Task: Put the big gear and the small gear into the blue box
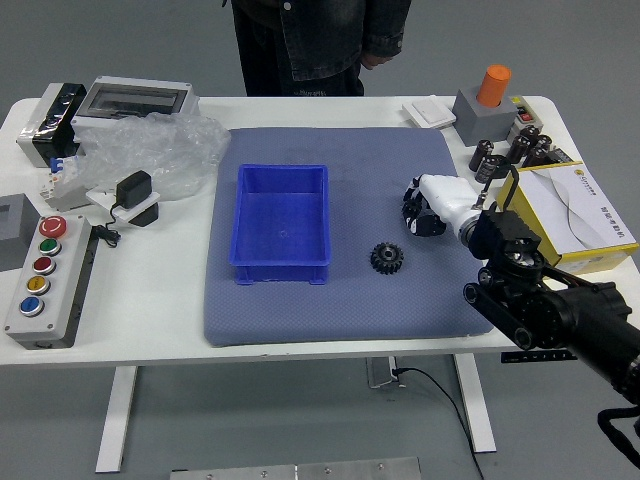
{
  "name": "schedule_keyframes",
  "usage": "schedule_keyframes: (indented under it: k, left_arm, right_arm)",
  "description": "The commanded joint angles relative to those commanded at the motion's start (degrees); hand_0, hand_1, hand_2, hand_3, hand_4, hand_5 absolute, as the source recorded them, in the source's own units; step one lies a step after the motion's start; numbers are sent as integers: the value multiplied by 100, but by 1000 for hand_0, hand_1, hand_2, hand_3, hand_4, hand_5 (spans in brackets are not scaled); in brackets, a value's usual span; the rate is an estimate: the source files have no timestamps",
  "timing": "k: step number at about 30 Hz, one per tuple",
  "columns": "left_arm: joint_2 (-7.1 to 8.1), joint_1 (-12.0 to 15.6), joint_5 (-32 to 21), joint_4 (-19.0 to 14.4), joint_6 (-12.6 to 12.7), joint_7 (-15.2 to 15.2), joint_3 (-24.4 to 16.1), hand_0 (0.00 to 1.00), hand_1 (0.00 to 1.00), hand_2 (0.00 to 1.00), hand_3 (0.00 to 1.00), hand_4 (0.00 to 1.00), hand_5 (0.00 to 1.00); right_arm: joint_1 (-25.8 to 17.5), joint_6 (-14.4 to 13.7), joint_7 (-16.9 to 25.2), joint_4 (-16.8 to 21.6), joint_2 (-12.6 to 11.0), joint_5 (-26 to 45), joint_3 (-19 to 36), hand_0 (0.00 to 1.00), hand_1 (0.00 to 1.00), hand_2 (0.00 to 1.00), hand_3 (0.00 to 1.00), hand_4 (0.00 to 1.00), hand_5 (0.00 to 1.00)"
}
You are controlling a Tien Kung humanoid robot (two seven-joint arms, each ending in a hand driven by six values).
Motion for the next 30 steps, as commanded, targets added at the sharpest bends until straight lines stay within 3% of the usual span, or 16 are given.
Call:
schedule_keyframes:
  k: [12,23,24,30]
  left_arm:
    - [0,-2,-10,0,3,-3,-3,730,682,696,697,417,4]
    - [-3,2,-6,0,3,-1,-12,731,682,696,696,416,5]
    - [-4,2,-4,0,2,-1,-15,730,681,696,697,417,5]
    - [-7,0,4,0,1,0,-27,731,681,696,696,417,5]
  right_arm:
    - [-7,-53,-40,210,-54,-75,221,683,549,562,620,612,71]
    - [-2,133,-136,191,-41,21,241,682,553,572,627,605,71]
    - [1,166,-149,204,-42,27,255,694,568,626,653,506,157]
    - [24,302,-208,265,-44,56,299,695,573,645,670,536,168]
